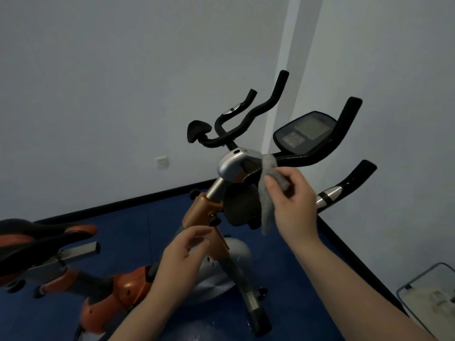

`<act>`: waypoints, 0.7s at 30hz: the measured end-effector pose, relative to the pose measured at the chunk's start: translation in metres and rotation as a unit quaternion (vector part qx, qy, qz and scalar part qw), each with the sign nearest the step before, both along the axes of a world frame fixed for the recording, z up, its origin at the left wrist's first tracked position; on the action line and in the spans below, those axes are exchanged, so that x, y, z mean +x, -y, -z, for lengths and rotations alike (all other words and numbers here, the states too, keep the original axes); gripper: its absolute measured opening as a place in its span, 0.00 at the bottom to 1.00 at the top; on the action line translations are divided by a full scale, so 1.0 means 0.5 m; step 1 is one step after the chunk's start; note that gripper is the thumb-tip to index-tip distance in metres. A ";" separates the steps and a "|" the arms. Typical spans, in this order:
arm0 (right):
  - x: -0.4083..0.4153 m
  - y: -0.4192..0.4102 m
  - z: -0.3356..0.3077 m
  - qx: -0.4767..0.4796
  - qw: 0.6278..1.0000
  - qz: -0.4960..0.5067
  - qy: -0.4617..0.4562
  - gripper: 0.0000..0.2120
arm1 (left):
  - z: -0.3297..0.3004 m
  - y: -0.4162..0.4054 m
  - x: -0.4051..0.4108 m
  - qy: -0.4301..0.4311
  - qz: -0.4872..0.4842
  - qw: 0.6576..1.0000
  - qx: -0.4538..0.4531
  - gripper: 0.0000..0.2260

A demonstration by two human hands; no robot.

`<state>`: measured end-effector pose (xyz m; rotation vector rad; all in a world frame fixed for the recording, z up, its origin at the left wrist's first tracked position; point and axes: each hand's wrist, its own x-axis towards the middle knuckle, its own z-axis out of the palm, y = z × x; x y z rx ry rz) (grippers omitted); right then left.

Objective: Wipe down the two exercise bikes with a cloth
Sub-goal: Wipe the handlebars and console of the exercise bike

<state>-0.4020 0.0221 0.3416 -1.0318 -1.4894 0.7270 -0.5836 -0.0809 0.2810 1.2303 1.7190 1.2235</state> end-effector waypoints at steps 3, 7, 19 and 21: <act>-0.042 -0.051 0.024 -0.019 0.987 -0.042 0.153 0.08 | -0.011 -0.053 -0.010 0.018 -0.015 0.999 0.026 0.12; -0.044 -0.065 0.075 0.026 0.931 -0.041 0.362 0.12 | 0.002 -0.093 -0.017 0.046 -0.004 0.999 0.026 0.11; -0.147 0.001 0.112 0.107 0.809 0.115 0.566 0.10 | 0.015 -0.239 -0.041 0.142 0.082 0.985 0.053 0.11; -0.148 0.009 0.105 0.085 0.811 0.081 0.574 0.09 | 0.012 -0.247 -0.052 0.151 0.131 0.978 0.062 0.11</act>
